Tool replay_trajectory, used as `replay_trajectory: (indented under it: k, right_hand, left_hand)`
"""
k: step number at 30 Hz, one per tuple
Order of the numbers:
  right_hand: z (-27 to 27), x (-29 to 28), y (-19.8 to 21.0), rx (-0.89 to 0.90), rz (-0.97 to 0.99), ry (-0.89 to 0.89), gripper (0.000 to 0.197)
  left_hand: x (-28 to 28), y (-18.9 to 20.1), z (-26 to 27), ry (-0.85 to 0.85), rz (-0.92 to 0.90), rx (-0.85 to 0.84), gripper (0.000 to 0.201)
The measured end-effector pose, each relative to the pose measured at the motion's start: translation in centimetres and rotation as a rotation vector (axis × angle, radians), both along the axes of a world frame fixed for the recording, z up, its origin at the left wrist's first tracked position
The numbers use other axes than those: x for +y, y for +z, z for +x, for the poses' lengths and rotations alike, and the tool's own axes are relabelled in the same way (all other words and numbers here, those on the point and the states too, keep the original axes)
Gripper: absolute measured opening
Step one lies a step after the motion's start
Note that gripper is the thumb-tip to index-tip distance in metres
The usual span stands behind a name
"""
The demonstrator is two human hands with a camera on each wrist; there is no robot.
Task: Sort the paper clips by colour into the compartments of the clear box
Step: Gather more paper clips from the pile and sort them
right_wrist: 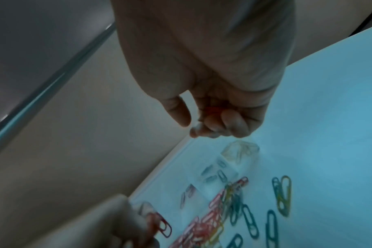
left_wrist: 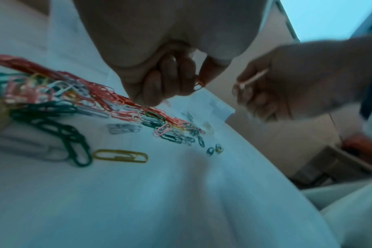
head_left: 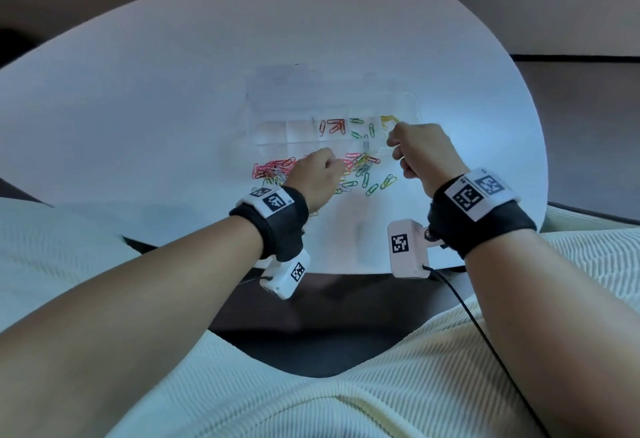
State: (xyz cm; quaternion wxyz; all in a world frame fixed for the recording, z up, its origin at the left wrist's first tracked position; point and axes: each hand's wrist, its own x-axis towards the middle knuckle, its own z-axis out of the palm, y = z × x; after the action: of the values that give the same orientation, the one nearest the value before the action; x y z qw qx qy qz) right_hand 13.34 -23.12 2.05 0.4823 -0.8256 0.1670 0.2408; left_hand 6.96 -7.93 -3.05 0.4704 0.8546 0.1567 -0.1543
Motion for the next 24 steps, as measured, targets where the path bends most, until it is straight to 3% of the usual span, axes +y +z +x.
replay_trajectory:
  k: [4, 8, 13, 20, 24]
  right_hand:
    - [-0.4, 0.7, -1.3, 0.012, -0.063, 0.083, 0.012]
    - [-0.7, 0.9, -1.5, 0.015, 0.033, 0.096, 0.01]
    - [-0.9, 1.3, -1.3, 0.057, 0.24, 0.008, 0.007]
    - [-0.4, 2.0, -1.3, 0.003, 0.198, -0.128, 0.009]
    - [-0.9, 3.2, -1.3, -0.008, 0.283, -0.145, 0.016]
  left_hand:
    - [1.0, 1.6, -0.2, 0.181, -0.571, 0.172, 0.016]
    - [1.4, 2.6, -0.3, 0.237, -0.847, 0.203, 0.011]
    - [1.3, 3.1, -0.4, 0.278, -0.867, 0.136, 0.024]
    - [2.0, 2.4, 0.7, 0.369, -0.702, -0.077, 0.033]
    - [2.5, 2.7, 1.7, 0.485, -0.664, -0.175, 0.036]
